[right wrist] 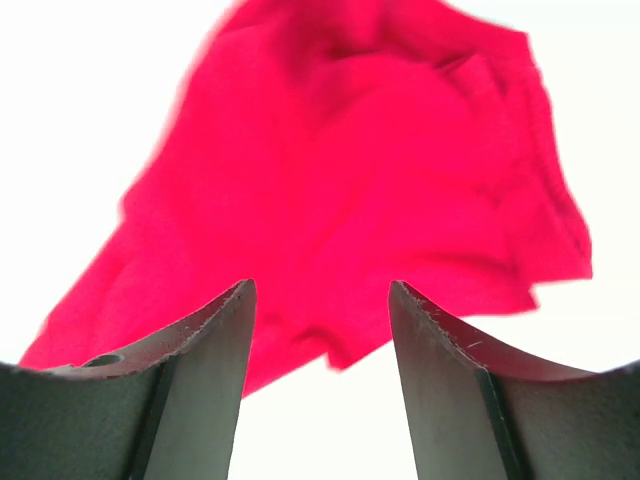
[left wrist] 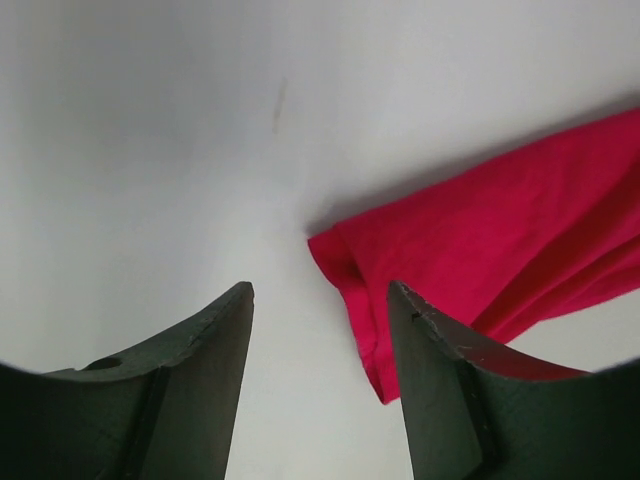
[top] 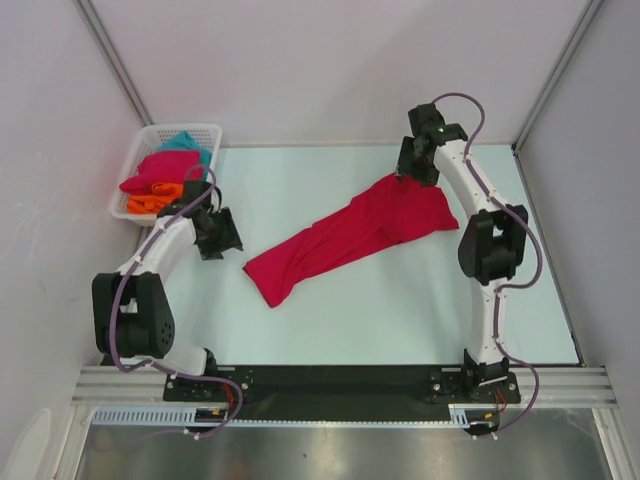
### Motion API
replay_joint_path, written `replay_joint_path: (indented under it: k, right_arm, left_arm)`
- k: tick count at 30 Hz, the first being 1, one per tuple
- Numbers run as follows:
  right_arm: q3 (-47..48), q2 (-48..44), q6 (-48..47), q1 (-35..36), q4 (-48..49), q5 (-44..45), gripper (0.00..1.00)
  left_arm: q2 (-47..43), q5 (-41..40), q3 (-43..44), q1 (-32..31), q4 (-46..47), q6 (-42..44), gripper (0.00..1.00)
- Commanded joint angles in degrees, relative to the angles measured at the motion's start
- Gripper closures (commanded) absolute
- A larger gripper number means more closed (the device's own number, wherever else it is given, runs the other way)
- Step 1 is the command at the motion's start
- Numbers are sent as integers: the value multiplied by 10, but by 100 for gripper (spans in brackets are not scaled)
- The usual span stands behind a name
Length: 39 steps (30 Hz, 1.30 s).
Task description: Fold and stack the t-shirts
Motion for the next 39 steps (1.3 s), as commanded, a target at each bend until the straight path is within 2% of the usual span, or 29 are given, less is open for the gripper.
replay_joint_path:
  k: [1,8,18,20,24,26,27,32,39]
  right_arm:
    - [-77,-100,5,30,19,-4,38]
    - [-199,-207,12,71,35,-3,38]
    - [-294,-329,20,99,21,-1,38]
    - [-311,-342,19,99,16,-1,37]
    - [-328,-368,18,99,10,8,37]
    - [-334,-375,17,97,12,10,37]
    - [-340,-375,18,96,12,9,37]
    - [-349,-338,13,93,33,-1,37]
    - [-317,-233,12,89,70,-25,37]
  left_arm:
    - [8,23,-25,-59,39,-48,34]
    - [34,5,-55,-100,67,-86,30]
    - [62,-37,-84,-102,95,-107,31]
    - [73,-30,-88,-102,101,-113,35]
    - [84,-24,-95,-104,118,-123,86]
    - [80,-23,-96,-109,118,-125,97]
    - [77,-21,-97,-110,118,-125,100]
    - [17,12,-118,-118,100,-124,100]
    - [-137,41,-188,-135,54,-140,100]
